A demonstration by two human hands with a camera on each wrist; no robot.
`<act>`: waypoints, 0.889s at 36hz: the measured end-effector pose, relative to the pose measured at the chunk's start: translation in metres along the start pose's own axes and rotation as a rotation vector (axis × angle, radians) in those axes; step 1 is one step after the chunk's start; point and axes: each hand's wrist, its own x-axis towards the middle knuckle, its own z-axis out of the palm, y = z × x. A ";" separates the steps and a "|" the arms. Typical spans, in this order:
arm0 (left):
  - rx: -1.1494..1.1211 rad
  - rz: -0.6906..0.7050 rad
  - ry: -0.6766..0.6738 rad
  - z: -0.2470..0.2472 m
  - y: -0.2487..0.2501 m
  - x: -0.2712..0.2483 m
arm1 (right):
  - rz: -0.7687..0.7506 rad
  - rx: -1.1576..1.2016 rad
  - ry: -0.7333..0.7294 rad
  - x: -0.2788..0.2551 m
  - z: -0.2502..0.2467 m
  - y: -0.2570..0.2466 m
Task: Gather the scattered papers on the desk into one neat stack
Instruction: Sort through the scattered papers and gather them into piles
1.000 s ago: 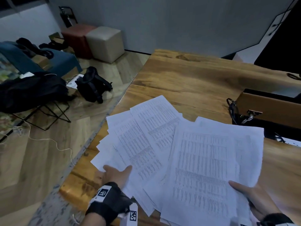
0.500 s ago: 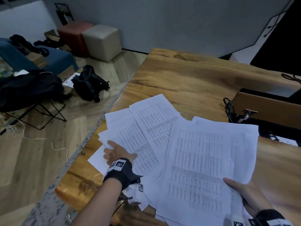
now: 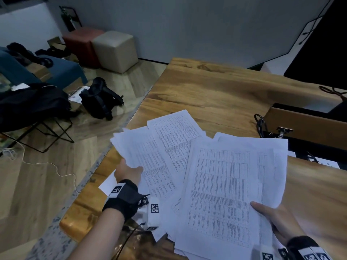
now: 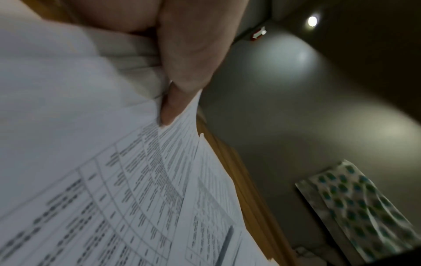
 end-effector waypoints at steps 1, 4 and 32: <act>0.004 0.035 -0.022 -0.002 0.002 0.000 | 0.001 -0.002 -0.005 0.000 0.001 -0.001; 0.033 0.152 -0.078 -0.009 0.012 -0.005 | -0.006 -0.014 -0.013 0.000 0.004 -0.004; 0.330 0.838 -0.359 -0.131 0.180 -0.088 | -0.053 -0.187 0.003 0.017 -0.013 -0.010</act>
